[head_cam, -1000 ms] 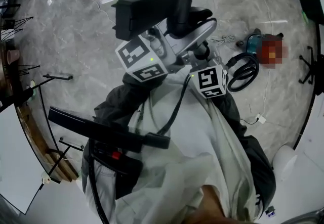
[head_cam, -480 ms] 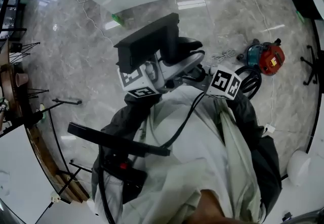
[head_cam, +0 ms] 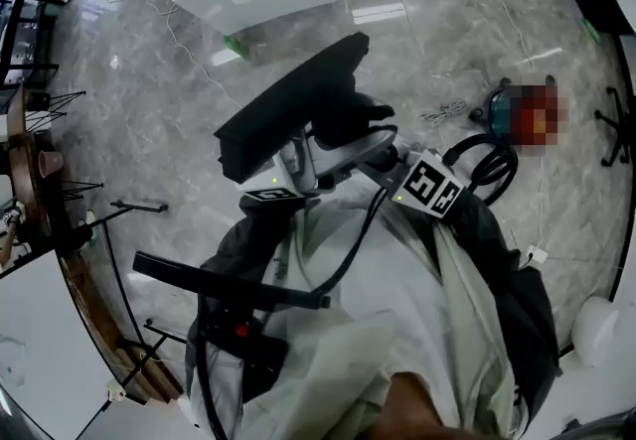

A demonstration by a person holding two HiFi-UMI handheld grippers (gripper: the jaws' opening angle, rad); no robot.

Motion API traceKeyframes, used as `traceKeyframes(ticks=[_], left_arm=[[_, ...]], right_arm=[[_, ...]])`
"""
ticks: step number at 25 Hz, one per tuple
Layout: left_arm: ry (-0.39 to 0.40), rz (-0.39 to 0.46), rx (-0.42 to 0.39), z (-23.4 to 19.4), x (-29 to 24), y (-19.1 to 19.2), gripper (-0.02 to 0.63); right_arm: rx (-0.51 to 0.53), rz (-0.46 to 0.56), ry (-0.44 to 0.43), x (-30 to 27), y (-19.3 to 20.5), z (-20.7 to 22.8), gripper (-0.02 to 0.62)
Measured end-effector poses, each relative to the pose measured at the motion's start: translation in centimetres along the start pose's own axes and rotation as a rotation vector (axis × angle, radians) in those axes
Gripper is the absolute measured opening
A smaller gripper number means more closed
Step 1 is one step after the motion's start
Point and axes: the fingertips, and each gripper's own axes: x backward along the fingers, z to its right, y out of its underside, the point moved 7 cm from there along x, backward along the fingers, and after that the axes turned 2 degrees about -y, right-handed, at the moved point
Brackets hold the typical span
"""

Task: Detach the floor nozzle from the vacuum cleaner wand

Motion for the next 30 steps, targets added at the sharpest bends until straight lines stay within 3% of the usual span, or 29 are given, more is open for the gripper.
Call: traceKeyframes(ticks=[2,3,4,6,8,10,15,16,18,20,22,24,26,28,29,30], left_arm=[[0.116,0.019,0.012,0.7,-0.6,-0.1,0.075],[0.146,0.026,0.022,0.7,-0.8,-0.1,0.075],[0.159,0.033,0.033,0.6,-0.9,0.0,0.075],[0.134,0.044,0.057,-0.1,-0.8,0.1,0.075],[0.053,0.050,0.078,-1.2,-0.3,0.2,0.075],[-0.045,0.040,0.093,-2.1,0.1,0.5,0.072],[-0.373,-0.014,0.085,-4.7,0.5,1.0,0.071],[-0.437,-0.025,0.082,-5.1,0.5,1.1,0.071],[-0.502,-0.044,0.077,-5.5,0.6,1.2,0.071],[-0.442,-0.045,0.080,-5.4,0.9,0.9,0.071],[-0.254,-0.006,0.086,-4.7,1.0,0.4,0.075],[0.004,0.056,0.093,-3.2,0.9,0.0,0.078],[0.173,0.096,0.100,-1.8,0.8,-0.2,0.077],[0.206,0.100,0.121,-1.8,0.6,0.0,0.075],[0.179,0.096,0.131,-2.3,0.6,0.2,0.075],[0.133,0.091,0.138,-3.0,0.6,0.4,0.074]], right_arm=[[-0.013,-0.002,-0.324,1.3,0.1,-1.0,0.040],[-0.023,-0.004,-0.444,1.7,0.1,-1.1,0.040],[-0.038,-0.003,-0.523,1.8,0.1,-0.9,0.040],[-0.076,0.004,-0.557,1.5,0.0,-0.2,0.038],[-0.099,-0.002,-0.471,0.9,-0.1,0.4,0.037],[-0.108,-0.027,-0.310,0.4,0.1,0.9,0.037],[-0.115,-0.096,0.329,-0.2,1.0,2.6,0.036],[-0.111,-0.108,0.423,-0.4,1.2,3.0,0.036],[-0.104,-0.117,0.489,-0.8,1.4,3.4,0.035],[-0.099,-0.088,0.400,-1.1,1.1,3.2,0.037],[-0.088,-0.063,0.212,-0.8,0.5,2.6,0.040],[-0.074,-0.070,-0.031,0.0,0.2,1.8,0.040],[-0.095,-0.075,-0.328,0.7,0.2,0.9,0.040],[-0.152,-0.046,-0.598,0.9,0.2,0.4,0.040],[-0.181,-0.029,-0.668,0.8,0.3,0.4,0.040],[-0.202,-0.019,-0.679,0.8,0.4,0.6,0.038]])
